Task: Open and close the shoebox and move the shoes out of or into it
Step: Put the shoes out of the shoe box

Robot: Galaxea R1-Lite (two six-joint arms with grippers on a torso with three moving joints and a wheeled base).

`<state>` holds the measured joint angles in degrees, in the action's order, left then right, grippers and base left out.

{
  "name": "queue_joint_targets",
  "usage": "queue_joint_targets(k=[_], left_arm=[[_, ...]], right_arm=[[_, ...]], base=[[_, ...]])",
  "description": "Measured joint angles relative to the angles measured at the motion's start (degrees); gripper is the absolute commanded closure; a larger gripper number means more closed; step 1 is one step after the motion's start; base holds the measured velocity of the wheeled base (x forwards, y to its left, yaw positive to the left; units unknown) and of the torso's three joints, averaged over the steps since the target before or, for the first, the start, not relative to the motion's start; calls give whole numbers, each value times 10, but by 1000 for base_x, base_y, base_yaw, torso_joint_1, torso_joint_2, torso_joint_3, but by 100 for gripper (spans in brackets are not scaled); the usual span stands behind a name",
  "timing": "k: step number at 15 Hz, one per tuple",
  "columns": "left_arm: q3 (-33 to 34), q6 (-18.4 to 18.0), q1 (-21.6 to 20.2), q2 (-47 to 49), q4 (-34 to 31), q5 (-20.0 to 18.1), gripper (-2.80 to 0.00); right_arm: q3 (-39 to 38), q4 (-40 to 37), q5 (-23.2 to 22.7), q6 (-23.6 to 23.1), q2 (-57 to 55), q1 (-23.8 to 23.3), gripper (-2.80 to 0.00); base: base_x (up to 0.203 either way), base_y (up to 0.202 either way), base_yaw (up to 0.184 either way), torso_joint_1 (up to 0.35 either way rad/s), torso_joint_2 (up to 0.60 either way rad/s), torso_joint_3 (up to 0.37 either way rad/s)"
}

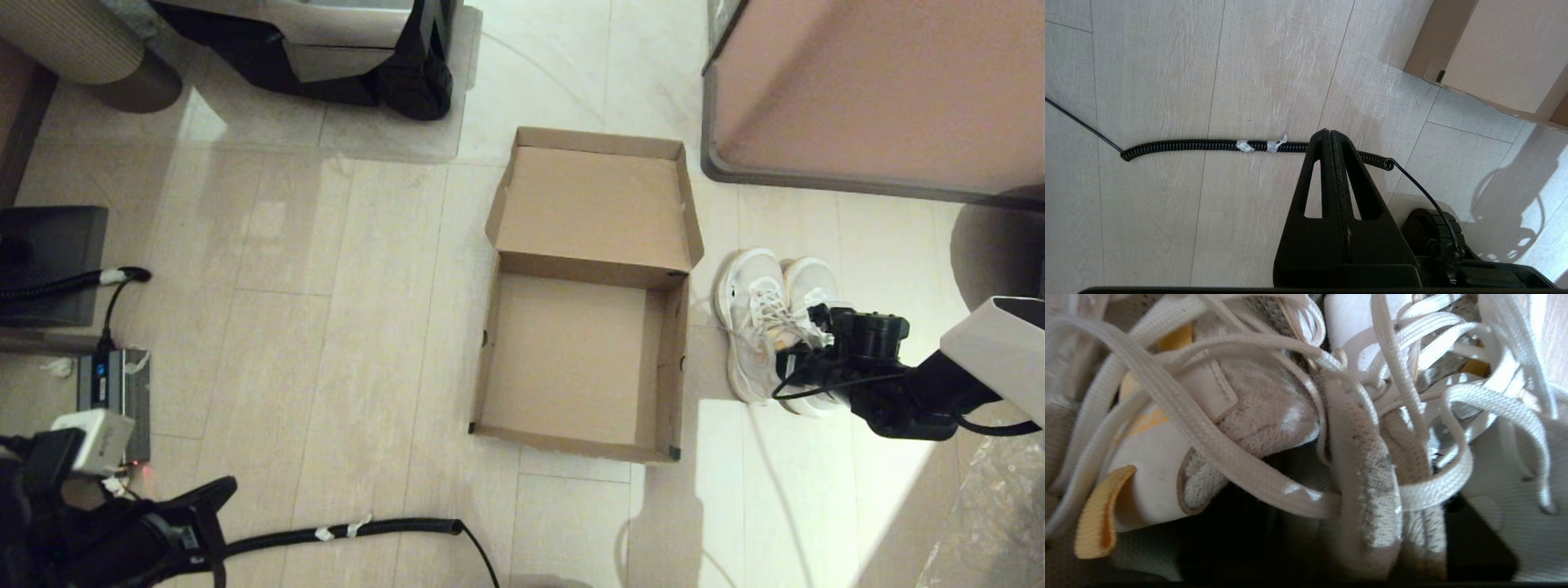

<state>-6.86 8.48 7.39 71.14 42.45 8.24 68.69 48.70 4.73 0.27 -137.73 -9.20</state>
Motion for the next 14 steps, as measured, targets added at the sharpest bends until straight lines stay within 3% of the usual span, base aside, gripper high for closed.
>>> queue_joint_targets(k=[10,14], left_arm=[[5,6,0,7,-1,-6,0],[-25,7,0,50,4,-27,0]], right_arm=[[-144,2,-2,0,178,-9,-280],[-255,3,0,2,274,-10,-280]], base=[[0,0,0,0,0,0],[0,0,0,0,0,0]])
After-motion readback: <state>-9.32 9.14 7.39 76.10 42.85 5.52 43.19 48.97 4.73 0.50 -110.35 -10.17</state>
